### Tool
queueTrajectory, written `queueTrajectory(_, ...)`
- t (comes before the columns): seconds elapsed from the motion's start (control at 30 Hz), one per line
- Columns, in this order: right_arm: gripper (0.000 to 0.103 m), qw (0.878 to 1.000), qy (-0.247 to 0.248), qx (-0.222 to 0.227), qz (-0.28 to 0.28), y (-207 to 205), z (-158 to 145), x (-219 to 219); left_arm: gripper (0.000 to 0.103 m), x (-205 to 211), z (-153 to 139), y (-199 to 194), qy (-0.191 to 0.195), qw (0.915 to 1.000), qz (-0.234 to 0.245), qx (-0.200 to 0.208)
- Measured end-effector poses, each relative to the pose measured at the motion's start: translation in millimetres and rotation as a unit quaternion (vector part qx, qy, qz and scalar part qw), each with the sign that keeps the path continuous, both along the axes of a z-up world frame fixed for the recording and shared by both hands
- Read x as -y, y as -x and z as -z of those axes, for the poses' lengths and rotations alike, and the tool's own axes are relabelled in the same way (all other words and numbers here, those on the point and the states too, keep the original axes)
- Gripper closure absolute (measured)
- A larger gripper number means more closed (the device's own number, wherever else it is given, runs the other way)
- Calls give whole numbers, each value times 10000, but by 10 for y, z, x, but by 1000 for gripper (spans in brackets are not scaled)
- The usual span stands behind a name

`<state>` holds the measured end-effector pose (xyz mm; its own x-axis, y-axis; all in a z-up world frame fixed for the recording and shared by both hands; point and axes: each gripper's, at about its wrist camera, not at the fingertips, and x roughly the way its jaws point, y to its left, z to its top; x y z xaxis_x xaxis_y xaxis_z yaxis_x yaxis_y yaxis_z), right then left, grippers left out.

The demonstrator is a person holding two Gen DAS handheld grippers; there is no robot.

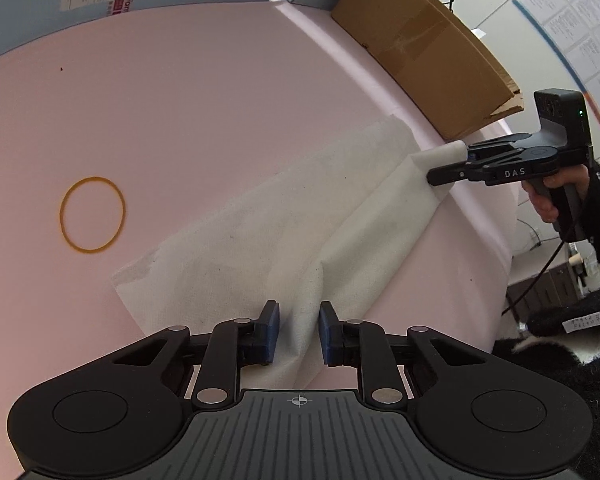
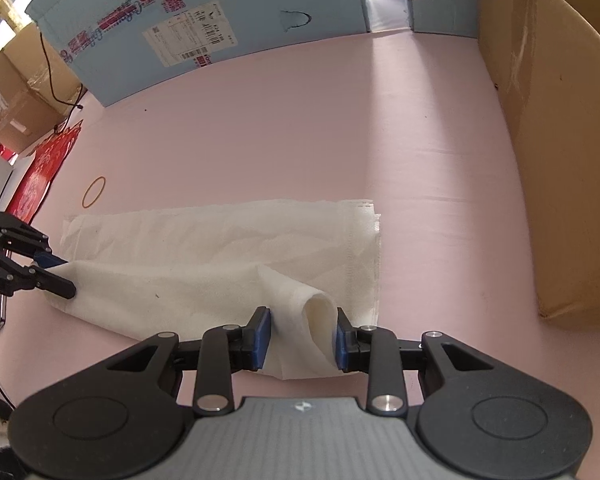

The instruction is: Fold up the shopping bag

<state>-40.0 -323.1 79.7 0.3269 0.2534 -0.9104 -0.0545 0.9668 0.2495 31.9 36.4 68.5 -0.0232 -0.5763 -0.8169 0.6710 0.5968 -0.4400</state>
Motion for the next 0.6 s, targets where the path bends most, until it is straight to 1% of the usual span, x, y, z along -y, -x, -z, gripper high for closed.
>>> queueTrajectory(0.1,64,9982,574,-66,143,34,-28,3,82,98,-48,105,-286,9988,76,403)
queueTrajectory(0.17,64,9966,805,9,182,86,-73,3,82,163,-67,182,-446,9967,132,662)
queueTrajectory(0.27,64,9914,1213,465,165,167,-248,-100,82,173,-83,230,-547,9949,158,829)
queueTrajectory(0.3,64,9883,1323,755,125,204,-347,-167,82,170,-87,241,-571,9945,163,865)
queueTrajectory(0.37,64,9828,1284,1330,-26,271,-530,-322,82,156,-97,257,-610,9937,175,925)
queueTrajectory(0.43,64,9765,1066,1833,-388,319,-625,-537,82,158,-103,278,-652,9928,175,991)
queueTrajectory(0.47,64,9753,958,1901,-584,317,-603,-642,82,163,-108,286,-678,9922,184,1031)
queueTrajectory(0.57,68,9771,680,1668,-1135,259,-386,-928,82,176,-115,323,-738,9905,175,1145)
queueTrajectory(0.6,72,9774,687,1577,-1228,238,-299,-993,82,168,-113,334,-733,9904,143,1160)
